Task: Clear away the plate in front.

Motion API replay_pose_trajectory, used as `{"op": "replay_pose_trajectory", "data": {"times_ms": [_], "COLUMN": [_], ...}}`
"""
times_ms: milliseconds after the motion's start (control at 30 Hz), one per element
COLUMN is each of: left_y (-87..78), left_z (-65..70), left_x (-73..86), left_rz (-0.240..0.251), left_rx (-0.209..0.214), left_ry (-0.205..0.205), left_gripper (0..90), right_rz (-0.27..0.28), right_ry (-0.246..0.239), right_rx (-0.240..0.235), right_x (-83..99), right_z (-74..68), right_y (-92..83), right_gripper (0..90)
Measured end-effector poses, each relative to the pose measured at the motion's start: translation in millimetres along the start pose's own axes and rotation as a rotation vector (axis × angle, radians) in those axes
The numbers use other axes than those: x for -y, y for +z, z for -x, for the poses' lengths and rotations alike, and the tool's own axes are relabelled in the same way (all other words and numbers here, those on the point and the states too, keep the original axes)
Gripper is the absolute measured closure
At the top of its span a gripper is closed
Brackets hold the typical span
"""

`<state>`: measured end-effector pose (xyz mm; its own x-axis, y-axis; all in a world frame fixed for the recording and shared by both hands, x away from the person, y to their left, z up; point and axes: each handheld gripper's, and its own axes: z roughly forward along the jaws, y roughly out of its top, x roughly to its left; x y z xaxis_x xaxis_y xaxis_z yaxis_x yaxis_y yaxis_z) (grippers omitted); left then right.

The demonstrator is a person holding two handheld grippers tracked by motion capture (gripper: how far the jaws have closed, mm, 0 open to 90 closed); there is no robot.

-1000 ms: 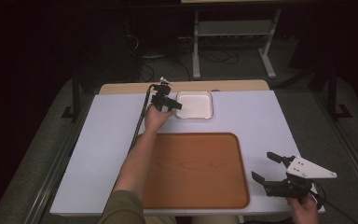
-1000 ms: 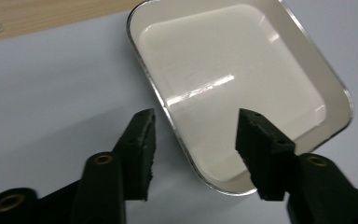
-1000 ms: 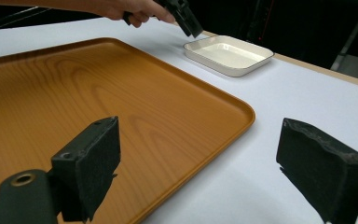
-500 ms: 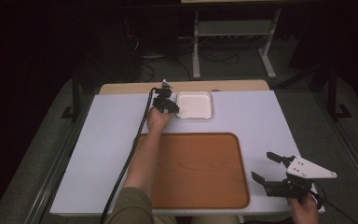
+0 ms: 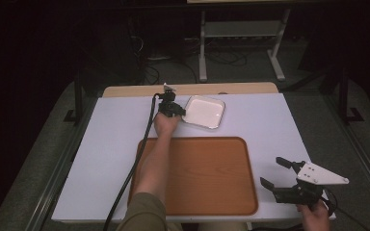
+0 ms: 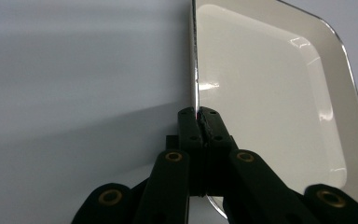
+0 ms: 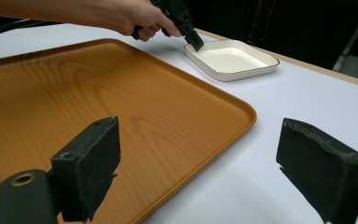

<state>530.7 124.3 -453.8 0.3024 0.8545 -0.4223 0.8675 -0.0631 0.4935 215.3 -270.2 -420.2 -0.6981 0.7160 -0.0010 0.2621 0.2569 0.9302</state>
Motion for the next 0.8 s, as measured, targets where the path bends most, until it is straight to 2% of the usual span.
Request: {"op": "replay_pose_trajectory", "data": {"times_ms": [233, 367, 533, 567, 800], "left_y": [-1.6, -8.3, -14.4, -17.3, -25.4], "left_z": [-3.2, -6.9, -8.9, -10.4, -11.1], "left_x": [1.3, 1.9, 4.6, 6.5, 9.1], "left_rz": [0.023, 0.049, 0.062, 0.073, 0.086], "left_rx": [0.016, 0.041, 0.053, 0.058, 0.078], "left_ry": [-0.041, -0.073, -0.084, -0.1, -0.104], "left_gripper": [89.1, 89.1, 89.1, 89.1, 89.2], "right_rz": [0.006, 0.001, 0.001, 0.003, 0.005], "right_ry": [0.008, 0.007, 0.007, 0.007, 0.008], "right_rx": [0.001, 0.0, -0.001, -0.001, 0.001], "right_x": [0.5, 0.5, 0.6, 0.6, 0.4], "right_z": [1.2, 1.0, 0.9, 0.6, 0.0], "right_y": [-0.7, -0.1, -0.3, -0.7, -1.6], "right_gripper": [12.5, 12.5, 12.5, 12.5, 12.5]}}
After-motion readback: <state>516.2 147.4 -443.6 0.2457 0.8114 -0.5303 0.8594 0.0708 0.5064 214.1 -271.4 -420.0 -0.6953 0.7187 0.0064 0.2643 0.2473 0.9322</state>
